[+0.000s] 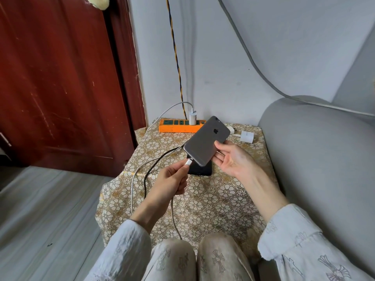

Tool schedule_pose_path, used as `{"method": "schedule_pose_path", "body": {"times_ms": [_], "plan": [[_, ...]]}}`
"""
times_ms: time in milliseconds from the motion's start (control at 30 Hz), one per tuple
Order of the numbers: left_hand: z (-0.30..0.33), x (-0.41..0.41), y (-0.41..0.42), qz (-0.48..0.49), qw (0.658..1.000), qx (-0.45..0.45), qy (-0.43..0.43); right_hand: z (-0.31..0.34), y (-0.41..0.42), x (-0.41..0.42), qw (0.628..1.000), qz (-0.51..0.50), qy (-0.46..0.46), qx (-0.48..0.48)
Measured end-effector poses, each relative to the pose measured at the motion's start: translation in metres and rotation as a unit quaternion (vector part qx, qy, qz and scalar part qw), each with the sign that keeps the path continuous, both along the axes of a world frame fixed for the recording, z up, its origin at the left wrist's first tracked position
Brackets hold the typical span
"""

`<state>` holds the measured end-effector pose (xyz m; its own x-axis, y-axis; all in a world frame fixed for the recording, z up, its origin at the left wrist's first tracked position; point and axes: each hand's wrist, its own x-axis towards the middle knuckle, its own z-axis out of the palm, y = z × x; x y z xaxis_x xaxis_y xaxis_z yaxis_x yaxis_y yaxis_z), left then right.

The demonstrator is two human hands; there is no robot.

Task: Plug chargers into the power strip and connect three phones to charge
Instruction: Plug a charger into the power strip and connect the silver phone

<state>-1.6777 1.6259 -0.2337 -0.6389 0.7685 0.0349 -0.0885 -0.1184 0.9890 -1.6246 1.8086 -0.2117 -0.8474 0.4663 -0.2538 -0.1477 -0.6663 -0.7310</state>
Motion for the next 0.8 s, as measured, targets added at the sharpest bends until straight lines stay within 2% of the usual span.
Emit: {"method": "schedule_pose_path", "body": {"times_ms": [267, 633, 700, 800], "plan": [[0.001, 0.000, -0.001, 0.050, 0.994, -0.072, 0.071, 0.014, -0.003, 0.003, 0.992, 0.014, 0.014, 0.127], [-0.010, 0.009, 0.022, 0.090, 0.993, -0.079, 0.022, 0.029, -0.011, 0.010, 0.955, -0.029, -0.065, 0.287], [-0.010, 0.007, 0.026, 0.051, 0.991, -0.105, 0.070, 0.032, -0.005, 0.012, 0.948, -0.015, -0.091, 0.305], [-0.006, -0.001, 0.031, -0.004, 0.946, -0.183, 0.268, 0.036, 0.010, 0.014, 0.942, -0.006, -0.129, 0.310]]}}
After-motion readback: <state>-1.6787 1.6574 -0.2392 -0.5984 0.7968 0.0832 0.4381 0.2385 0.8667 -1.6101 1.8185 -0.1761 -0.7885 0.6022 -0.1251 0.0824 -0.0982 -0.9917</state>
